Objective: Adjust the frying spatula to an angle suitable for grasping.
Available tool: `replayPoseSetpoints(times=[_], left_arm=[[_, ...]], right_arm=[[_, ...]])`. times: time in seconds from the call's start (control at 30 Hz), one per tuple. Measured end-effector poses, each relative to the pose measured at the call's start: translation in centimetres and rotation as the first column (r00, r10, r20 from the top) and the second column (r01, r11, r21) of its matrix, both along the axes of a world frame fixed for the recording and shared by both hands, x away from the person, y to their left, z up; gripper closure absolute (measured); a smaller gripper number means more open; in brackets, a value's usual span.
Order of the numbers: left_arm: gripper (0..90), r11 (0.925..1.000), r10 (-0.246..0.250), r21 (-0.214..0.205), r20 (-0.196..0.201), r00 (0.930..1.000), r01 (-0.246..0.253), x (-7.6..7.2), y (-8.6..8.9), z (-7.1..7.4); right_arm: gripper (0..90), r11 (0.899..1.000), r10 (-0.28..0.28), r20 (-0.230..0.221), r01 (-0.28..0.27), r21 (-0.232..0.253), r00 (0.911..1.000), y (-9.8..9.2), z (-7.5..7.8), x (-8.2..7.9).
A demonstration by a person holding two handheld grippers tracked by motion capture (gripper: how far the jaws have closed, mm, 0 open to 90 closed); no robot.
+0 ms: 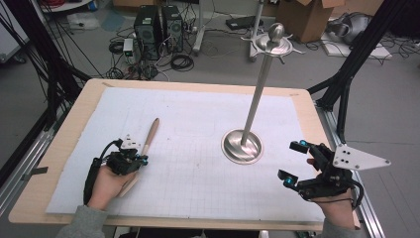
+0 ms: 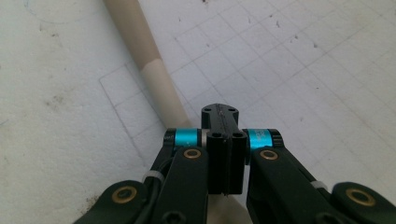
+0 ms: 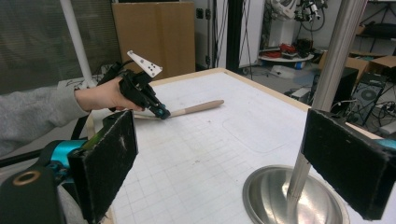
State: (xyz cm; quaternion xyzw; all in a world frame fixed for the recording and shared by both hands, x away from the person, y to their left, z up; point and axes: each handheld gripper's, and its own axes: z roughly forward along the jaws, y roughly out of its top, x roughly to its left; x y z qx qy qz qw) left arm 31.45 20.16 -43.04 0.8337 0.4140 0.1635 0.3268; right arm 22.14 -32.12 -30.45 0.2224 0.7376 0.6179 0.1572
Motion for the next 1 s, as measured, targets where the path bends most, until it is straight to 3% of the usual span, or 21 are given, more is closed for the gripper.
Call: replayPoseSetpoints(times=[0.27,0.63,1.0], left_arm=[[89.8,0.9993,-0.034,-0.017,-0.004,0.9994,0.034,0.0,0.2,-0.3],[89.9,0.9966,-0.072,0.038,-0.016,0.9973,0.073,-0.4,0.3,-0.1],[89.9,0.9956,-0.082,0.040,-0.045,0.9956,0.084,-0.6,2.4,0.1]], right_arm=[[9.7,1.000,0.003,0.001,-0.003,-0.003,1.0000,0.1,-0.1,0.1],[9.7,1.000,0.004,0.001,-0.004,0.000,1.0000,0.0,-0.1,0.1],[9.7,1.000,0.006,-0.005,-0.007,-0.002,1.0000,0.2,-0.2,0.2]])
